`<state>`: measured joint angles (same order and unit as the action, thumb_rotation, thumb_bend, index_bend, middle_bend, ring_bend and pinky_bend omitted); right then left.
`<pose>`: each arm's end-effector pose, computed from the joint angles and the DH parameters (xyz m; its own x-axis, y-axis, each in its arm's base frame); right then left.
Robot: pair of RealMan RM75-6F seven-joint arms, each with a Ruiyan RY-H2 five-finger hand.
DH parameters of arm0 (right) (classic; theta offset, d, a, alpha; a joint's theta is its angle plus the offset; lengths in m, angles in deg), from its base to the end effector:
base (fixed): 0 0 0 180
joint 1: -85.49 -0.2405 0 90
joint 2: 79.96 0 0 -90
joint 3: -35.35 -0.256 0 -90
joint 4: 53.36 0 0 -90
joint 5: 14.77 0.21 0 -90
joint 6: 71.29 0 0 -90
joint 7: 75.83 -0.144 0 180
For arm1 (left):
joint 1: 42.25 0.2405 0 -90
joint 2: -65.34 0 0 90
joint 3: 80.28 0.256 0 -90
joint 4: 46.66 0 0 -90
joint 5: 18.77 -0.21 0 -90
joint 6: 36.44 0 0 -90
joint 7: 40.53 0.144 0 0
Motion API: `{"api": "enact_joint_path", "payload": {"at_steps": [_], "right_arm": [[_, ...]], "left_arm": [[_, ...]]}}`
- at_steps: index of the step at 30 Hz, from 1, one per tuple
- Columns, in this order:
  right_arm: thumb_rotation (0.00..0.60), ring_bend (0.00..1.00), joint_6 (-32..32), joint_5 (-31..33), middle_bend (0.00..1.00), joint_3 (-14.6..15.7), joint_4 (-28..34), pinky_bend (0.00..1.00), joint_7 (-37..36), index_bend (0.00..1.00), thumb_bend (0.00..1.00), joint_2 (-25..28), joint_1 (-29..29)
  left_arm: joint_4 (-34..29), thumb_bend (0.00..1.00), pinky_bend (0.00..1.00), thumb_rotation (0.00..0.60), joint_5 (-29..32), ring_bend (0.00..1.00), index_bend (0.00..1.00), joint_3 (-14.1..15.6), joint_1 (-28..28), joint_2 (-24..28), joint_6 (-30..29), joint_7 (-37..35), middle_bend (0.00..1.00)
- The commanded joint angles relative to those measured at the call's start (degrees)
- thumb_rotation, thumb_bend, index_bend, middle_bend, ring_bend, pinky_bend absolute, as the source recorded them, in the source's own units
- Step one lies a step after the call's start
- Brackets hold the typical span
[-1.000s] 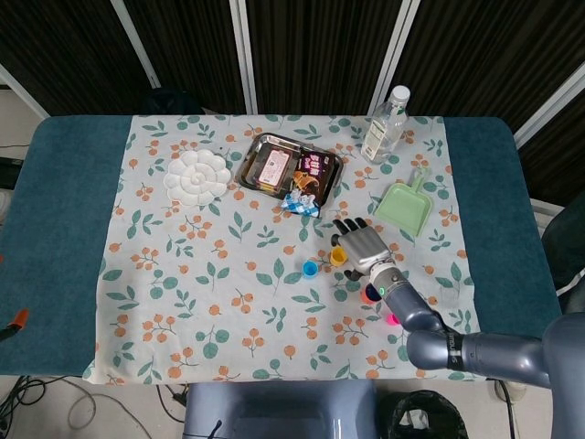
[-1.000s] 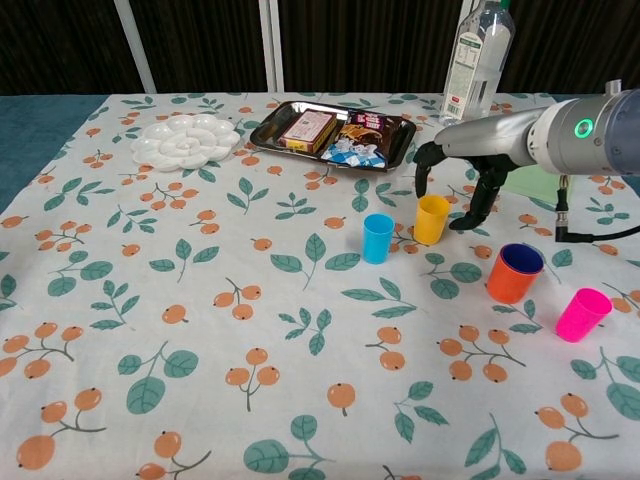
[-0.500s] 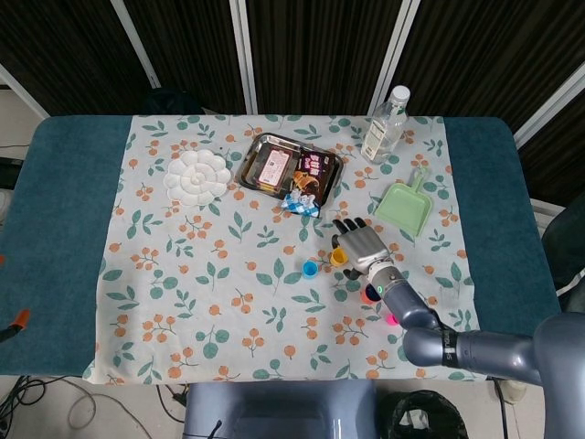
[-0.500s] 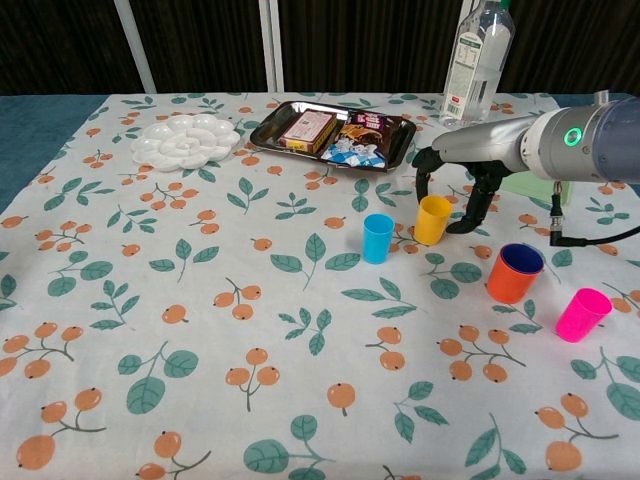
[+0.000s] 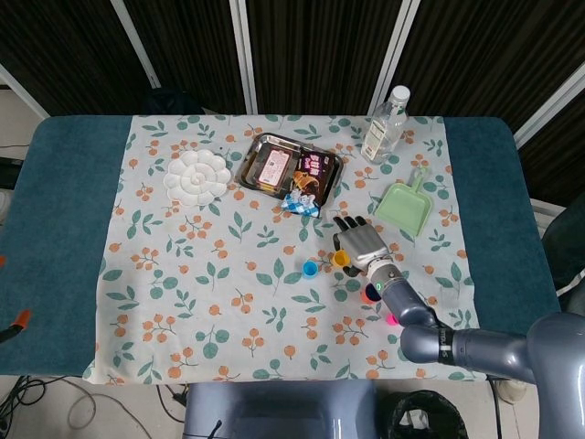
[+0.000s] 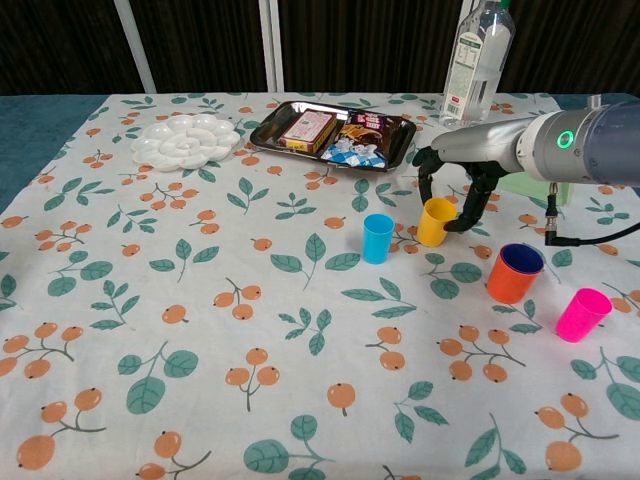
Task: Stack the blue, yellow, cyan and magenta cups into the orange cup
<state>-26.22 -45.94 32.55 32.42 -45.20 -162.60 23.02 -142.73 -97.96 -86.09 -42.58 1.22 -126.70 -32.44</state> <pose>-0.1257 -0.3873 -0.0116 0.5802 -0.4424 0.6839 -0.8144 -0.3300 0.4774 -0.3190 0.1639 0.1783 0.4646 -0.0820 0.8817 0.8765 0.1841 -0.4448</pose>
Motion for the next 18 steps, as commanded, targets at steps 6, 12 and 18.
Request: {"api": "enact_joint_path", "payload": {"at_steps": [6,12,18], "right_arm": [[0.6,0.07,0.3,-0.9,0.0,-0.6,0.2,0.22,-0.7,0.49,0.4,0.0,0.4],[0.6,0.07,0.6,-1.7,0.0,-1.2,1.7,0.13,-1.3,0.49,0.42,1.4,0.7],[0.6,0.07,1.3,-1.7,0.0,-2.1,6.1,0.11,-1.4,0.49,0.42,6.8,0.8]], "left_arm": [[0.0,0.19,0.0,0.6,-0.1,0.0,0.17,0.0,0.0,0.0,0.0,0.0,0.1],[0.0,0.19,0.0,0.6,0.0,0.0,0.17,-0.1,0.0,0.0,0.0,-0.1,0.1],[0.0,0.19,0.0,0.6,0.1,0.0,0.17,-0.1,0.0,0.0,-0.1,-0.1,0.1]]}}
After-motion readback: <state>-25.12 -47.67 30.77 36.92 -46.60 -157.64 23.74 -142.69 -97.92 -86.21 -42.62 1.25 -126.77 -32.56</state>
